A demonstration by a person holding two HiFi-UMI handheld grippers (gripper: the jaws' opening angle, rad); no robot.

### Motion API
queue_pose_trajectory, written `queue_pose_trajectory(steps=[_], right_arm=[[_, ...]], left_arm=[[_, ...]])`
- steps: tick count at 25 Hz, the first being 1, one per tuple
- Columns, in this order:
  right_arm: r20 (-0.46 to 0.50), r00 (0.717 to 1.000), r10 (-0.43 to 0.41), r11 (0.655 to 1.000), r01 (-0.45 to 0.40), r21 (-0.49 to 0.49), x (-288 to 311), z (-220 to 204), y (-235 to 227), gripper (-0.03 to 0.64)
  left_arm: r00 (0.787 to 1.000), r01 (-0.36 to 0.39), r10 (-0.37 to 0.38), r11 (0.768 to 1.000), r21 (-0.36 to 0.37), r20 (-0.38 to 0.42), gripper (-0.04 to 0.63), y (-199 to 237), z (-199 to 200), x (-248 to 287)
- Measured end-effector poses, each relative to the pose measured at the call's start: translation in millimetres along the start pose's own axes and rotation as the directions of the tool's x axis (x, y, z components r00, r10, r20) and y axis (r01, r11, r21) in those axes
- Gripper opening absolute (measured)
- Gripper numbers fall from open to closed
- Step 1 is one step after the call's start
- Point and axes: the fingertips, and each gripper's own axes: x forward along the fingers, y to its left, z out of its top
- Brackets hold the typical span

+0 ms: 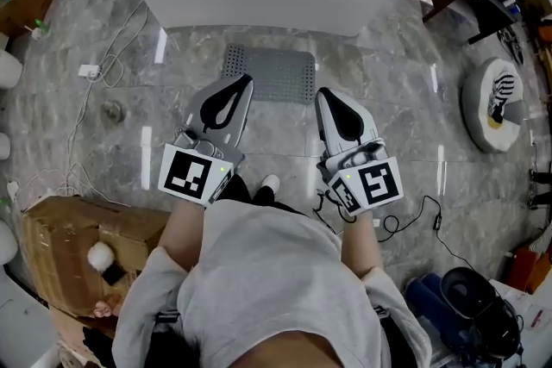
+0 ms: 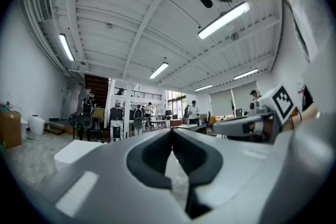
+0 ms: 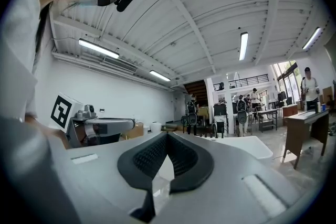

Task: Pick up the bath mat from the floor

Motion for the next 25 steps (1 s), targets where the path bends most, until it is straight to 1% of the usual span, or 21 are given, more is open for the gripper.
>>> queue_pose_trajectory(steps=[6, 12, 18, 21, 25], right_arm=[[0.004, 1.0, 0.003, 1.0, -0.003, 0.016, 3.1, -5.3, -16.8, -0.002], [0.007, 1.0, -0.018, 1.0, 0.018, 0.023, 19.8, -6.3, -40.3, -0.002], [-0.003, 0.999, -0.042, 0.999, 0.042, 0.024, 51.6, -6.2, -67.8, -0.002], [-0.003, 0.999, -0.05, 0.998, 0.05, 0.032, 72.1, -3.7, -82.4, -0.002], [0.0, 0.998, -0.06, 0.998, 0.06, 0.037, 102.6, -0.9, -101.4, -0.002]], left_arm=[[1.0, -0.017, 0.017, 1.0, 0.005, -0.018, 0.0, 0.9, -5.2, 11.7], [1.0, -0.002, 0.002, 1.0, 0.006, -0.022, 0.0, 9.9, -9.3, 35.8], [0.999, 0.017, -0.017, 1.0, 0.005, -0.033, 0.0, 34.8, -15.6, 74.5], [0.999, 0.024, -0.023, 1.0, 0.015, -0.041, 0.0, 51.4, -17.1, 95.1], [0.999, 0.03, -0.03, 0.999, 0.01, -0.045, 0.0, 77.1, -19.2, 122.1]])
